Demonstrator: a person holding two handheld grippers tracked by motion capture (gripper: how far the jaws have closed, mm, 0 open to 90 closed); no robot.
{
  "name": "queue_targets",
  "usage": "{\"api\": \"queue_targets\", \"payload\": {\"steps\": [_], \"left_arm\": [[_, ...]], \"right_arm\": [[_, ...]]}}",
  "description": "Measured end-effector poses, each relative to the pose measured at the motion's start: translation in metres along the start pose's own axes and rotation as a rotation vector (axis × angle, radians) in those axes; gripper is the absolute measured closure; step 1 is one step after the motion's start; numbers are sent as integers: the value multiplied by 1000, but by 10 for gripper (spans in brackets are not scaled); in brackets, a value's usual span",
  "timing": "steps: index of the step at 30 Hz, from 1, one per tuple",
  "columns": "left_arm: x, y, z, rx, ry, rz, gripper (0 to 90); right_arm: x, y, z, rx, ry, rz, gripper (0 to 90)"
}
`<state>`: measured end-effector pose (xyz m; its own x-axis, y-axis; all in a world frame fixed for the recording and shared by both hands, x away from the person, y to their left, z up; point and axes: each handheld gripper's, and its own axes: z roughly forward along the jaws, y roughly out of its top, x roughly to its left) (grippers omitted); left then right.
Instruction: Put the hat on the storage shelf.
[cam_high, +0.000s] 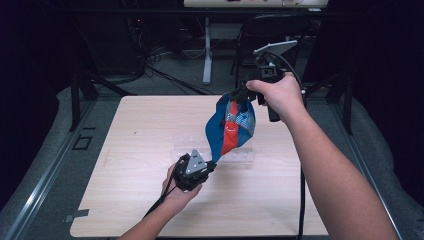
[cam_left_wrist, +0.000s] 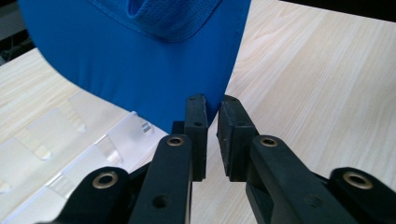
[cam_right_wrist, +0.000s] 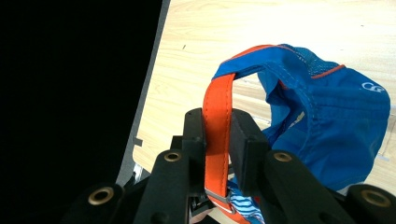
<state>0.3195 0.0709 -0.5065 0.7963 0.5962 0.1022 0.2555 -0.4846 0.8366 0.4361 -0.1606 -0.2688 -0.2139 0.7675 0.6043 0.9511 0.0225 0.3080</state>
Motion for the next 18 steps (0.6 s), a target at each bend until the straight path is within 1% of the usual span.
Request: {"api": "queue_targets", "payload": {"steps": [3, 5, 6, 8, 9, 10, 11, 12, 14, 16, 18], "left_arm": [[3, 0, -2, -4, 16, 1, 851], [6, 0, -3, -9, 24, -4, 859], [9, 0, -3, -13, 32, -14, 861], [10, -1, -3, -15, 30, -20, 862], [12, -1, -3, -16, 32, -24, 862], [15, -1, -2, -12, 34, -32, 864], [15, -1, -2, -12, 34, -32, 864], [17, -2, 0, -10, 36, -43, 864], [18, -2, 0, -9, 35, -49, 864], [19, -3, 1, -6, 41, -50, 866], [19, -4, 2, -4, 46, -50, 867]], "right_arm": [[1, 0, -1, -4, 2, -1, 774], [1, 0, -1, -7, 2, 0, 774], [1, 1, -2, -5, 4, -4, 774], [0, 1, -2, -9, 3, -6, 774], [1, 1, -2, -5, 3, 3, 774], [0, 1, 0, -10, 4, 2, 773], [0, 1, 0, -10, 4, 2, 773], [-1, 1, 1, -8, 4, 4, 774], [-2, 1, 3, -8, 2, -1, 774], [-4, 1, 6, 6, 3, 1, 773], [-5, 1, 8, 2, 3, 3, 773]]}}
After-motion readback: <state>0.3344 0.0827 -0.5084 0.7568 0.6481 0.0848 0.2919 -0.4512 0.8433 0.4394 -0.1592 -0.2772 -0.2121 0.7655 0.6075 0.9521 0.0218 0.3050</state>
